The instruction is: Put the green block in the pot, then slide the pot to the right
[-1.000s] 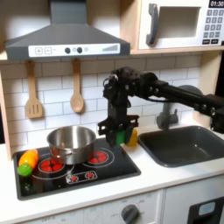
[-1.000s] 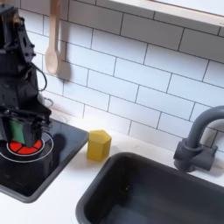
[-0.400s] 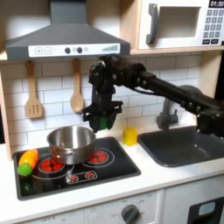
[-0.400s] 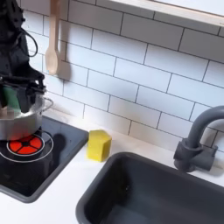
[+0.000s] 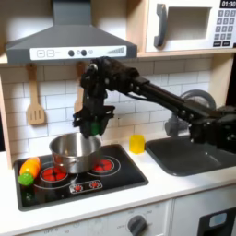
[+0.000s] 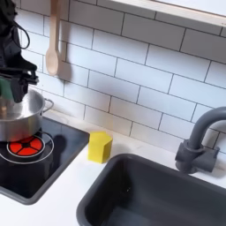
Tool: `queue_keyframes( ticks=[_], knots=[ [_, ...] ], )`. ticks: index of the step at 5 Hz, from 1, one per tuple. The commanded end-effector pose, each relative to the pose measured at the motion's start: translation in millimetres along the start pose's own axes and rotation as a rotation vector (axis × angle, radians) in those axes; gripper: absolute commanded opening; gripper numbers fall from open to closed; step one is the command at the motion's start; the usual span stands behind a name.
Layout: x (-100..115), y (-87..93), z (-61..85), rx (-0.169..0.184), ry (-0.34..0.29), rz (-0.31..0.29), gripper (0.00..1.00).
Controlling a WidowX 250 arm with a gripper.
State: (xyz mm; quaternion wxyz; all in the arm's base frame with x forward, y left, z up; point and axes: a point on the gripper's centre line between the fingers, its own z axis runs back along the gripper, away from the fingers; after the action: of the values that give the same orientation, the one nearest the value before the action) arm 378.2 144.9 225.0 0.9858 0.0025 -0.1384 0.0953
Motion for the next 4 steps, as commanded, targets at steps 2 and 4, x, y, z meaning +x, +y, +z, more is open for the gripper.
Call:
queue_keyframes(
  ticks=[2, 4],
  knots=[
    [17, 18.8, -10.8, 0.021, -0.016, 0.029, 0.0],
    [17, 18.9, -16.0, 0.031, -0.007, 0.003, 1.0]
  ],
)
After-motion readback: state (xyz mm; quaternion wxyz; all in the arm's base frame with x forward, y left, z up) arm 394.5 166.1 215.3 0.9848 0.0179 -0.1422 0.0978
